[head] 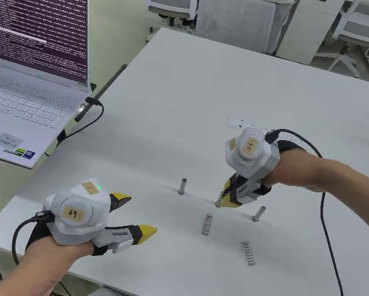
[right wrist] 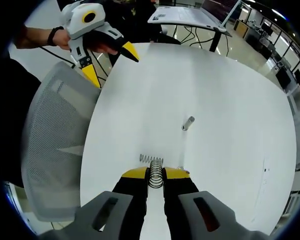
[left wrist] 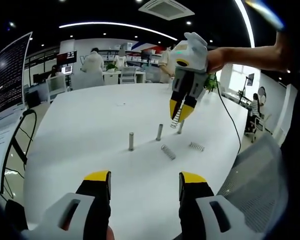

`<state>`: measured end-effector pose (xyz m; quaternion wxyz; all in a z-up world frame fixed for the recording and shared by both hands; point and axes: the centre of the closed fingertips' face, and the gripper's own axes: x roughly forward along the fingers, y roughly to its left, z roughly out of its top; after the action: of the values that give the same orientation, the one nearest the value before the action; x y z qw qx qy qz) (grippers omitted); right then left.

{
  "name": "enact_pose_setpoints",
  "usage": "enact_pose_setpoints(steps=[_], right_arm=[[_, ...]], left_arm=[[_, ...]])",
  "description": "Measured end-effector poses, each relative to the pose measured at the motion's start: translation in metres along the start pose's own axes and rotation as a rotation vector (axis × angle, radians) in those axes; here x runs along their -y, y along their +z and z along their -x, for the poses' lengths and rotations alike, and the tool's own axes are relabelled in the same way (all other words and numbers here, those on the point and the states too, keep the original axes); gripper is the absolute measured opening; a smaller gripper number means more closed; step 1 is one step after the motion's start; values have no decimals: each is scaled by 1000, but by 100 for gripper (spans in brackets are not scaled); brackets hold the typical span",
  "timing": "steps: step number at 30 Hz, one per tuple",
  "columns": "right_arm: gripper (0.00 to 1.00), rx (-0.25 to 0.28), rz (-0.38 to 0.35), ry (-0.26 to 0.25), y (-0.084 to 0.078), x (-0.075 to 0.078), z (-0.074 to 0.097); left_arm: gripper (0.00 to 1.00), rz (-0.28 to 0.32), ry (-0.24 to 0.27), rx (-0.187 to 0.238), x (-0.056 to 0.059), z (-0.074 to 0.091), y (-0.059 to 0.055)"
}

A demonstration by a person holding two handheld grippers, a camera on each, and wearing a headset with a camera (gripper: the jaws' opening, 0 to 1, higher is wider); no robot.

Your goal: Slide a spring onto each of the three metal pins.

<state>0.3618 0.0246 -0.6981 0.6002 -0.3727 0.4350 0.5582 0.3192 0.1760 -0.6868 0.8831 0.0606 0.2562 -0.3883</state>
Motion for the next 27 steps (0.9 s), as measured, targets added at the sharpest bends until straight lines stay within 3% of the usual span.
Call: enact_pose_setpoints(steps=[6,27], right_arm=[[9,-2,-1,9,7,8,-6],[9,-21,21,14,32,43,-22]], left_arm=[[53,12,11,-4,-4,2,-2],[53,33,0,-17,5,4,-10]])
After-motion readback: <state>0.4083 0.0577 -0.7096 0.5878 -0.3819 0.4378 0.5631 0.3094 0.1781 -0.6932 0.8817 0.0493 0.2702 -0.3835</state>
